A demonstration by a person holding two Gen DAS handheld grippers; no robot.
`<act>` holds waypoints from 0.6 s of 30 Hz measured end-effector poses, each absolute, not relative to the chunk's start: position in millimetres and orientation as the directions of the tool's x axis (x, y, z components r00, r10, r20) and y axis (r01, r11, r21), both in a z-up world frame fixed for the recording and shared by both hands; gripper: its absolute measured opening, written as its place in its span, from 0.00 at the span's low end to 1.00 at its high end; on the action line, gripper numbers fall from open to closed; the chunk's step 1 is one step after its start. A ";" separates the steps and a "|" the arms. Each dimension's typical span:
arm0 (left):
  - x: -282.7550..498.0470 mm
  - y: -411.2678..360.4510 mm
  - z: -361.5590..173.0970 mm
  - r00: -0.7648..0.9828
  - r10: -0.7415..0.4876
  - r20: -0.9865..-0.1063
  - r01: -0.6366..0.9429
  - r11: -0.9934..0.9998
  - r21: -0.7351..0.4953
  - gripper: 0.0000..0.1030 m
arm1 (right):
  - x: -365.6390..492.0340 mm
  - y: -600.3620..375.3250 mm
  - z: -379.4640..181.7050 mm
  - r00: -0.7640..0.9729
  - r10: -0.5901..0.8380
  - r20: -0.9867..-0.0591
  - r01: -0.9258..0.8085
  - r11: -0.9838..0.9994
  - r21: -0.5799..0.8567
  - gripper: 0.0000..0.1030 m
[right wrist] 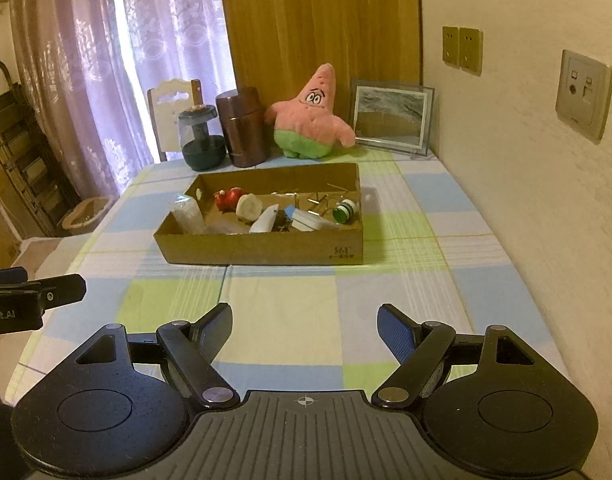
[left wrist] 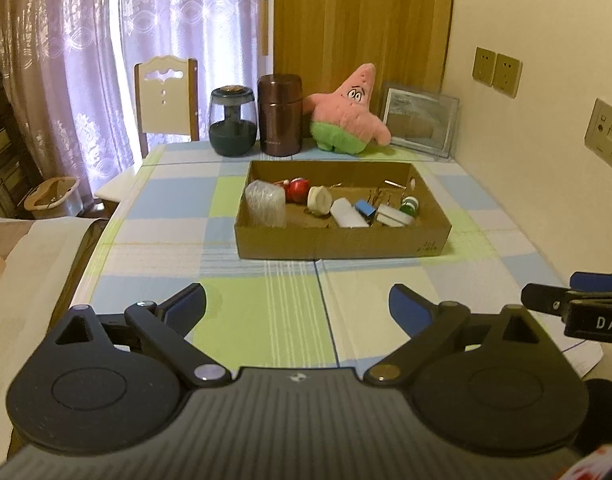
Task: Organize rigid objects
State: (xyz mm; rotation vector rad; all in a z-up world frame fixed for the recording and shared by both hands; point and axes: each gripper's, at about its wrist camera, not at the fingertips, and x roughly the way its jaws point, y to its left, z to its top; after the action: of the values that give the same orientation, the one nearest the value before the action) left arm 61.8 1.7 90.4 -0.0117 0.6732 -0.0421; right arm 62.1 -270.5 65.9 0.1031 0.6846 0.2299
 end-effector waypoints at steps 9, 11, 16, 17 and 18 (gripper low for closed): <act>48.6 3.5 83.8 0.756 -0.022 -0.654 0.011 1.000 -0.021 0.94 | 46.6 -263.5 66.3 0.743 0.245 -0.623 -0.195 0.970 0.148 0.75; 44.6 3.1 82.3 0.754 -0.023 -0.656 0.013 1.000 -0.020 0.94 | 43.5 -261.6 65.5 0.736 0.249 -0.629 -0.199 0.968 0.152 0.75; 37.7 1.3 79.3 0.746 -0.026 -0.666 0.017 1.000 -0.021 0.94 | 34.6 -256.5 65.9 0.729 0.256 -0.634 -0.213 0.966 0.145 0.75; 36.3 0.8 79.1 0.745 -0.026 -0.667 0.017 1.000 -0.020 0.94 | 33.4 -255.8 65.8 0.728 0.256 -0.636 -0.214 0.966 0.143 0.75; 34.8 0.5 79.0 0.744 -0.026 -0.667 0.016 1.000 -0.022 0.94 | 32.4 -255.2 65.5 0.726 0.255 -0.638 -0.215 0.966 0.142 0.75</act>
State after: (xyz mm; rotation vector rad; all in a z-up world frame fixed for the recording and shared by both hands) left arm 34.8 0.5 79.0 -0.0152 0.7307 -0.0231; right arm 32.4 -255.2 65.5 0.0596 0.7122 0.2593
